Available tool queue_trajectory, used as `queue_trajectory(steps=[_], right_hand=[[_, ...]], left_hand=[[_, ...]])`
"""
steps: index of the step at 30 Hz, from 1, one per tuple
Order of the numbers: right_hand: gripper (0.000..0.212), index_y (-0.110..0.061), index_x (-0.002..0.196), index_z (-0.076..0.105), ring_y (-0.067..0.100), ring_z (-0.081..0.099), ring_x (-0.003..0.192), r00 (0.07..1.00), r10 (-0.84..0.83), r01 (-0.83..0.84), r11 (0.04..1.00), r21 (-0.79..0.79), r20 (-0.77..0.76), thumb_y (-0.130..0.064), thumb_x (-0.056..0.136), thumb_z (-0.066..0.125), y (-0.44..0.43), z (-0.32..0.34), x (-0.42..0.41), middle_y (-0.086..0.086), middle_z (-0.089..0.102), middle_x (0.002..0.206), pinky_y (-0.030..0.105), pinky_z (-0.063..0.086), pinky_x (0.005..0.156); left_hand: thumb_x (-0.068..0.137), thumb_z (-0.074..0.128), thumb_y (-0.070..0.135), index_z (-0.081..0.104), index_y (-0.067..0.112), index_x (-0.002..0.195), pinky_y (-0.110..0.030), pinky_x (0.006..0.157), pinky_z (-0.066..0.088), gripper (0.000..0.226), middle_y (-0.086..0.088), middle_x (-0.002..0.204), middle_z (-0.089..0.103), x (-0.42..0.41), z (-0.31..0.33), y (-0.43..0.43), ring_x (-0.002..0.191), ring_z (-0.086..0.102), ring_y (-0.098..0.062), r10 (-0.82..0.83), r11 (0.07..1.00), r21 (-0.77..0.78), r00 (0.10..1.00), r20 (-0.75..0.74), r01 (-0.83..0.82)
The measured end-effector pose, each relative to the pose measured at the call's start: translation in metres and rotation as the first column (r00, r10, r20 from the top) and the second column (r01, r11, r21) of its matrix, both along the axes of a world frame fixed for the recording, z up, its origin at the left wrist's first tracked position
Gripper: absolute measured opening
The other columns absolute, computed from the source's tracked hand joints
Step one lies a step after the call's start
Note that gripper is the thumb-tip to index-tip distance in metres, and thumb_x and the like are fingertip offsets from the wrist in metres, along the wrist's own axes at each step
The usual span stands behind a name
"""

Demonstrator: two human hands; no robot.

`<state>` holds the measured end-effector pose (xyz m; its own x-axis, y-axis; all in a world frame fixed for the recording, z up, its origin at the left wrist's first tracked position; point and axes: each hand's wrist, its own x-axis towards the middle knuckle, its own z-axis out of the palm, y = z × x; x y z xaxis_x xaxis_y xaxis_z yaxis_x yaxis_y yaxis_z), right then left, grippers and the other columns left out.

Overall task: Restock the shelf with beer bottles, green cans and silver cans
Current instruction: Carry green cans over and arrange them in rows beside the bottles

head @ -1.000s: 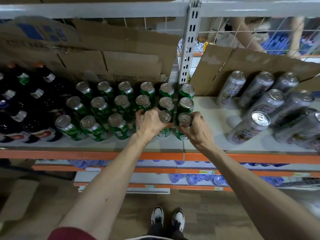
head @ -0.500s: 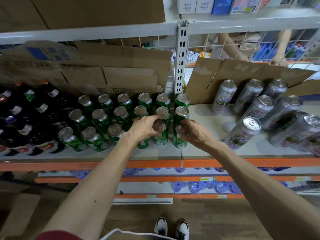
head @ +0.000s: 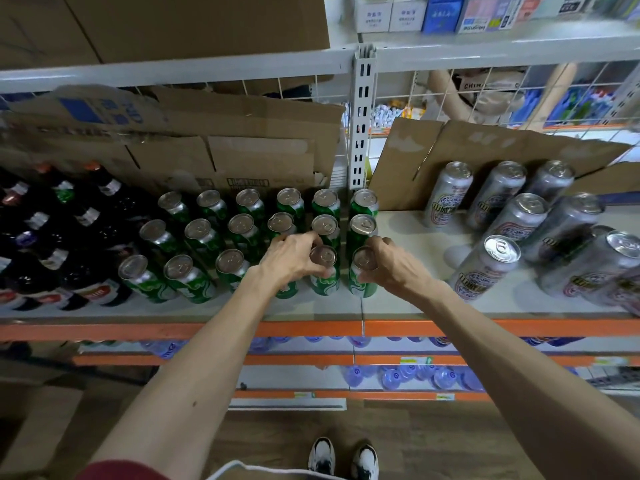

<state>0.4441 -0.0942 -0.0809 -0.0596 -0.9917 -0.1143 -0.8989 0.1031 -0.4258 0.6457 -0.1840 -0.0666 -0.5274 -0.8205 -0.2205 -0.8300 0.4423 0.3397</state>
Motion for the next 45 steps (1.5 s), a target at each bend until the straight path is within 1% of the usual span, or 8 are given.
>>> queue_trajectory(steps=[4, 10, 20, 30, 32, 36, 41, 45], right_hand=[[0.050, -0.010, 0.123, 0.053, 0.038, 0.060, 0.097, 0.999, 0.045, -0.045, 0.999, -0.019, -0.002, -0.031, 0.083, 0.073, -0.001, 0.002, -0.004, 0.017, 0.060, 0.111, 0.036, 0.047, 0.073], [0.058, -0.008, 0.116, 0.050, 0.037, 0.061, 0.094, 0.991, -0.097, 0.096, 0.995, -0.019, -0.089, -0.039, 0.076, 0.078, -0.004, 0.001, 0.007, 0.014, 0.058, 0.108, 0.040, 0.049, 0.072], [0.050, -0.012, 0.122, 0.054, 0.036, 0.061, 0.098, 1.000, 0.020, -0.020, 1.000, 0.006, 0.001, -0.029, 0.080, 0.075, -0.007, 0.006, -0.003, 0.015, 0.061, 0.115, 0.041, 0.051, 0.078], [0.069, -0.009, 0.115, 0.050, 0.033, 0.062, 0.094, 0.976, -0.131, 0.133, 0.991, -0.002, -0.175, -0.060, 0.073, 0.073, -0.006, 0.005, 0.006, 0.009, 0.058, 0.107, 0.037, 0.048, 0.069], [0.069, -0.010, 0.117, 0.049, 0.034, 0.061, 0.092, 0.990, -0.081, 0.086, 0.996, 0.038, -0.111, -0.055, 0.072, 0.075, -0.007, 0.006, 0.001, 0.011, 0.058, 0.108, 0.037, 0.049, 0.069], [0.055, -0.015, 0.131, 0.049, 0.035, 0.060, 0.098, 0.996, 0.088, -0.084, 0.992, 0.093, -0.034, -0.021, 0.081, 0.071, -0.008, 0.011, -0.012, 0.015, 0.058, 0.118, 0.039, 0.049, 0.073], [0.054, -0.014, 0.117, 0.058, 0.034, 0.061, 0.091, 0.995, -0.020, 0.025, 0.998, 0.050, -0.096, -0.036, 0.073, 0.079, -0.008, 0.011, -0.001, 0.011, 0.061, 0.107, 0.035, 0.047, 0.068], [0.055, -0.012, 0.120, 0.057, 0.035, 0.061, 0.091, 0.994, -0.011, 0.014, 1.000, 0.025, -0.110, -0.036, 0.075, 0.078, -0.005, 0.009, -0.002, 0.012, 0.061, 0.110, 0.039, 0.051, 0.072]], left_hand=[[0.074, 0.081, 0.047, 0.053, 0.036, 0.136, -0.044, 0.097, 0.049, 0.069, 0.003, 0.133, 0.063, 0.005, 0.006, -0.003, 0.121, 0.059, -0.020, -0.083, 0.995, 0.047, 0.996, -0.022, 0.084], [0.075, 0.078, 0.049, 0.062, 0.020, 0.121, -0.037, 0.084, 0.050, 0.056, -0.004, 0.120, 0.068, -0.005, 0.002, 0.002, 0.106, 0.065, -0.026, -0.035, 0.992, -0.121, 0.999, 0.017, 0.037], [0.072, 0.081, 0.035, 0.056, 0.029, 0.132, -0.044, 0.091, 0.051, 0.066, -0.002, 0.128, 0.065, 0.001, 0.003, 0.001, 0.116, 0.061, -0.028, -0.026, 1.000, 0.014, 0.999, -0.034, 0.026], [0.066, 0.085, 0.040, 0.058, 0.032, 0.129, -0.046, 0.090, 0.052, 0.068, -0.004, 0.124, 0.067, 0.001, 0.009, -0.001, 0.113, 0.063, -0.029, -0.003, 0.998, 0.058, 1.000, 0.020, 0.002], [0.065, 0.085, 0.040, 0.058, 0.033, 0.128, -0.046, 0.090, 0.052, 0.069, -0.003, 0.122, 0.068, 0.001, 0.010, -0.002, 0.112, 0.063, -0.030, -0.003, 0.998, 0.057, 1.000, 0.025, 0.002], [0.066, 0.086, 0.038, 0.058, 0.029, 0.130, -0.045, 0.094, 0.049, 0.070, -0.003, 0.123, 0.067, 0.000, 0.009, -0.002, 0.113, 0.063, -0.028, 0.008, 0.998, 0.060, 1.000, 0.015, -0.009], [0.067, 0.086, 0.039, 0.057, 0.029, 0.131, -0.046, 0.095, 0.049, 0.070, -0.003, 0.126, 0.066, 0.000, 0.008, 0.001, 0.114, 0.062, -0.027, 0.020, 0.998, 0.052, 1.000, 0.015, -0.020], [0.067, 0.085, 0.043, 0.057, 0.031, 0.131, -0.045, 0.093, 0.050, 0.071, -0.005, 0.125, 0.067, 0.001, 0.008, 0.002, 0.114, 0.063, -0.031, 0.022, 1.000, 0.015, 0.999, 0.035, -0.023]])
